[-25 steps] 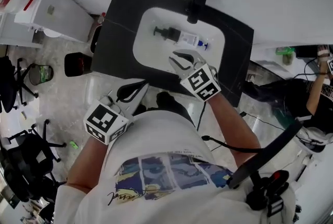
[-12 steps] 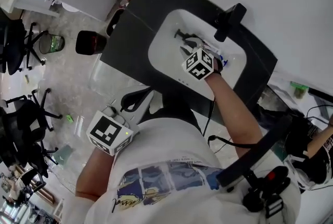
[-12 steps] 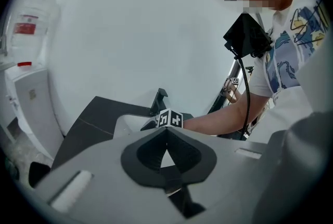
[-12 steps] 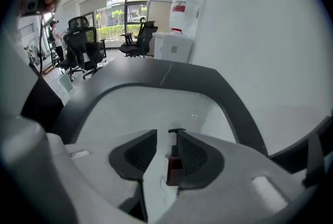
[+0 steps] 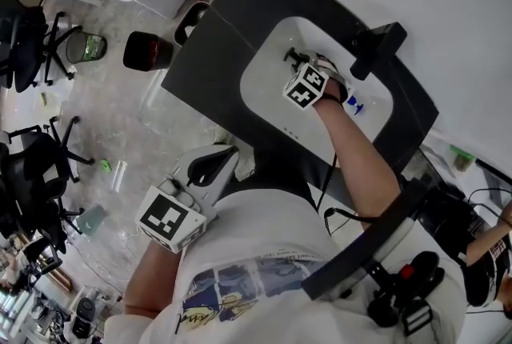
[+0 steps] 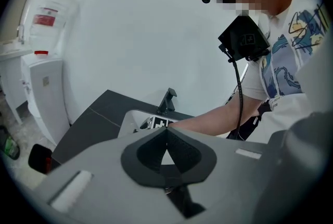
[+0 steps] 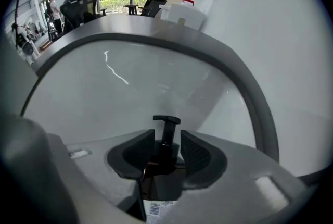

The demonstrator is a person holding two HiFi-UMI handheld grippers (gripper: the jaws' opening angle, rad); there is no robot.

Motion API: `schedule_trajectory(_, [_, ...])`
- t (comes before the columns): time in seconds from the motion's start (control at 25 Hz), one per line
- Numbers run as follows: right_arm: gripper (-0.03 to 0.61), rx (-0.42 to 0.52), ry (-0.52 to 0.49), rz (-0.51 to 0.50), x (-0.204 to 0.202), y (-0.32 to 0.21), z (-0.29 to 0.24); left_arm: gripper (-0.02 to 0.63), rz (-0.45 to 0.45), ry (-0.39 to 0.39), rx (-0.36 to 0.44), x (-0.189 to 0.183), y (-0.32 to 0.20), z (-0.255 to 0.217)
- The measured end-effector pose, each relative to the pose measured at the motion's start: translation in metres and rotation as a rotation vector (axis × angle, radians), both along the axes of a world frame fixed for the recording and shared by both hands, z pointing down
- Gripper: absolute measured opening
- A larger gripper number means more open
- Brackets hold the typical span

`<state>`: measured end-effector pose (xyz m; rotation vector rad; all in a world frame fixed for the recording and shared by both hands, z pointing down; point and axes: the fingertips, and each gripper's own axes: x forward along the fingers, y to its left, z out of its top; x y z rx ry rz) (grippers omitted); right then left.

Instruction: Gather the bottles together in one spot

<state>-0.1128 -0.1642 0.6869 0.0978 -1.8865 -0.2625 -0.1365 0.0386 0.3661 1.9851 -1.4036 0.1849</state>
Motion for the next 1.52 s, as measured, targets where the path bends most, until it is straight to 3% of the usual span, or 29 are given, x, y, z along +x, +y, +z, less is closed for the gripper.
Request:
schedule_trajectory(0.64, [0.144,-0.059,0.064,0.004,-0.017,-0.013,0.040,0.002,-0.064,0.035,-0.052,-0.011,0.012,0.021])
schedule_trajectory(0.88, [0.115,-0.032,0.057,0.035,-0.018,-0.016,0.041,0.002,-0.059,0.038,-0.056,-0.011,0.015,0.024])
schedule_trajectory(1.0, [0.081,-0.013,0.025,0.062,-0.015,-0.013,0.034,0.002,-0.049,0.040,-0.048,-0.010,0.017,0.023])
schedule_trajectory(1.2, [0.078,0.041,-0.033,0.079,-0.009,-0.006,0.014,0.002,-0.010,0.032,-0.027,-0.007,0.019,0.018])
schedule_trajectory(1.52, [0.080,0.039,-0.254,0.137,-0.010,0.013,-0.029,0.002,0.071,0.022,-0.016,-0.001,0.020,0.010])
